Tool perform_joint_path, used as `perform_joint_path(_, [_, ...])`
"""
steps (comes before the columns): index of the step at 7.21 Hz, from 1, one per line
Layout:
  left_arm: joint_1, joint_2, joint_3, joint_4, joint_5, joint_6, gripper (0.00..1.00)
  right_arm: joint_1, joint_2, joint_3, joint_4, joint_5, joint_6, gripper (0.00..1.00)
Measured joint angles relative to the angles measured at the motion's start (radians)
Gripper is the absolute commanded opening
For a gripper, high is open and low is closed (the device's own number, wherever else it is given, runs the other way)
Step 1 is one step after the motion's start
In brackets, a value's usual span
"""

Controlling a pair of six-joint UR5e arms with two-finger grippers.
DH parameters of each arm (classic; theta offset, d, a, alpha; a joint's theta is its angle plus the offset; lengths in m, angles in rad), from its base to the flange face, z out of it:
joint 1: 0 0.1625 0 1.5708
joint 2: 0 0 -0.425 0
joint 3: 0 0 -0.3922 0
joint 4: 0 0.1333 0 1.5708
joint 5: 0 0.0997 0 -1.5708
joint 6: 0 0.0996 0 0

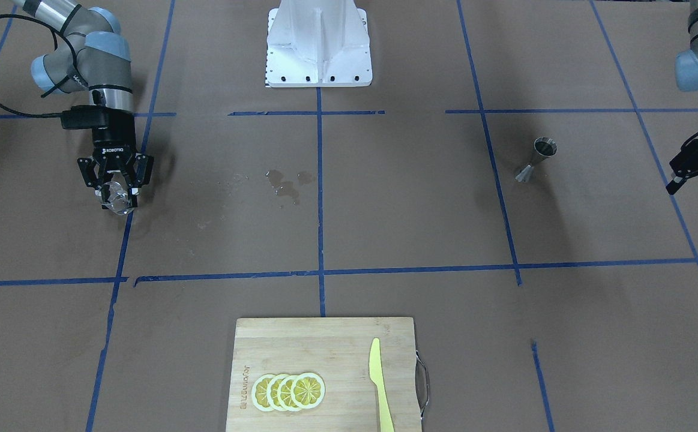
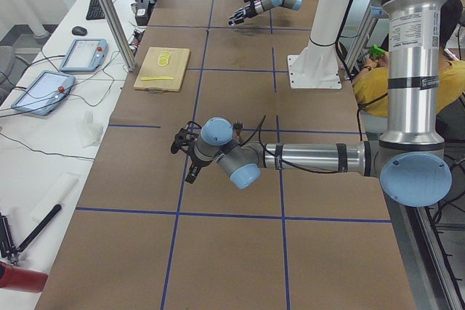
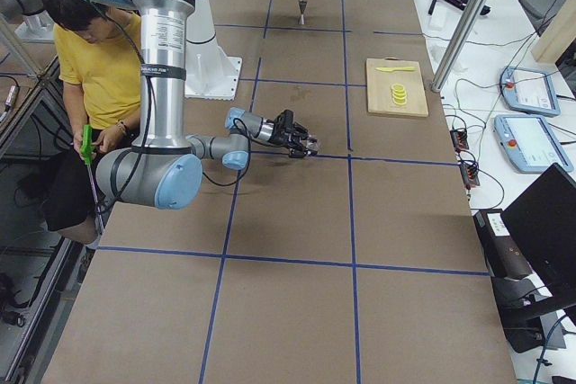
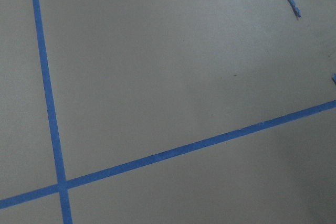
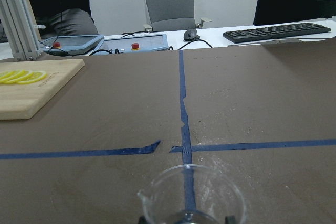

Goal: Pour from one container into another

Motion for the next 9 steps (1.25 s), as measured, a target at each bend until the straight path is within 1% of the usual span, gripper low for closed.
perform_joint_path(3, [-0.001,0.0,-0.001,-0.001,0.0,0.0,1.0,-0.03,-0.03,-0.001,0.005,-0.014,-0.003,0.02])
perform_joint_path(7, [-0.001,0.001,-0.004,-0.002,0.0,0.0,1.0,-0.044,-0.042,0.0,0.006,-0.013,-0.009,0.1])
perform_joint_path(9, [-0.001,0.002,-0.004,-0.002,0.0,0.0,1.0,-0.048,-0.044,0.0,0.006,-0.012,-0.009,0.12])
